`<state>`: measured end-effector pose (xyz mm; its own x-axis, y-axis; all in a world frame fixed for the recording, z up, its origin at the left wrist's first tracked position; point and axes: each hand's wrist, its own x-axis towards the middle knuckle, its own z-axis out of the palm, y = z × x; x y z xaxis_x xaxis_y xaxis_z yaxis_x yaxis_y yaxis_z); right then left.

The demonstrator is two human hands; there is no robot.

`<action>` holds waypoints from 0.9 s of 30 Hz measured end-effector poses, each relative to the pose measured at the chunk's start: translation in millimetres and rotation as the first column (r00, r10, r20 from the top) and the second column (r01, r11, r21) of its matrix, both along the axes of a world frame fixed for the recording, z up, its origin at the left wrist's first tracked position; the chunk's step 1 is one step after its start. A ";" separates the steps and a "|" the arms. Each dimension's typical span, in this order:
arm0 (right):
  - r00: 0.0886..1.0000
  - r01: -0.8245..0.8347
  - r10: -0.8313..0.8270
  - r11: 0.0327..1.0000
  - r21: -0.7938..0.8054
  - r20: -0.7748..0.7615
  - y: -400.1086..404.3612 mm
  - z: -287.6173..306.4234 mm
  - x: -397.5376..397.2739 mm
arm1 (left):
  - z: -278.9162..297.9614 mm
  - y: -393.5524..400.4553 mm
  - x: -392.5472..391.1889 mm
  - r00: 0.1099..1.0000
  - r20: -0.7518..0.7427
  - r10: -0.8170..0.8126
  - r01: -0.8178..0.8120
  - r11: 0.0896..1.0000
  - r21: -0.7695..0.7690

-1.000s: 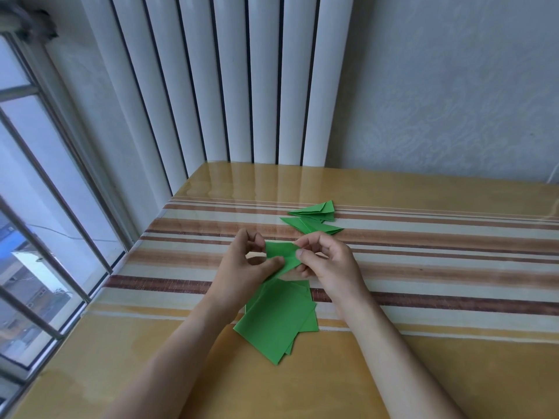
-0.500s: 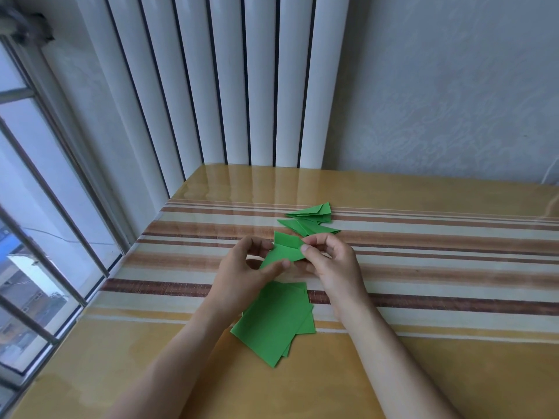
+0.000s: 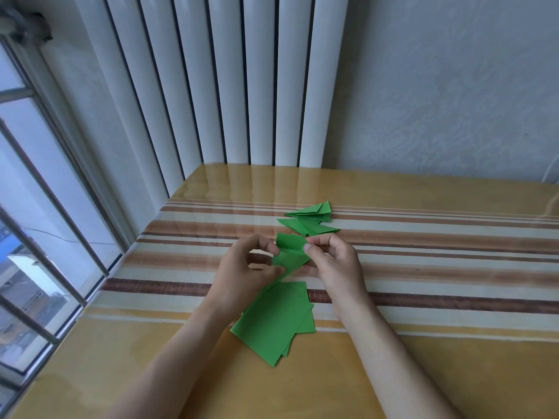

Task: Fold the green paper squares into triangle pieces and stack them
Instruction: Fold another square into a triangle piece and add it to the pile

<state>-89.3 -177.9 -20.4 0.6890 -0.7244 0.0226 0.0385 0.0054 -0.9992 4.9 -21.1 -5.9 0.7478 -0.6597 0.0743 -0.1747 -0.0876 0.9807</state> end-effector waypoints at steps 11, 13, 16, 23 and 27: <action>0.986 -0.155 0.144 0.977 0.144 0.081 3.7 9.4 -3.4 | -2.1 -2.7 2.7 0.979 0.195 0.065 -0.072 0.997 0.031; 0.981 -0.186 0.174 0.968 0.168 0.085 3.7 11.3 -3.9 | -0.8 -2.9 2.3 0.978 0.192 0.081 -0.083 0.997 0.006; 0.965 -0.259 0.248 0.951 0.169 0.084 4.4 14.7 -4.8 | 0.4 -2.0 3.3 0.973 0.204 0.105 -0.101 0.994 -0.027; 0.962 -0.274 0.266 0.942 0.194 0.068 5.7 15.8 -6.3 | 1.7 -1.2 3.3 0.964 0.250 0.095 -0.081 0.994 -0.068; 0.975 -0.220 0.216 0.957 0.188 0.044 4.5 12.0 -5.1 | 3.7 -0.1 -0.1 0.944 0.328 0.036 -0.027 0.999 -0.031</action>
<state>-94.5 -173.4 -8.4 0.8317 -0.5489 -0.0833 0.0382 0.2062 -0.9778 4.8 -21.2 -2.1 0.6996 -0.6307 0.3357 -0.4849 -0.0740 0.8714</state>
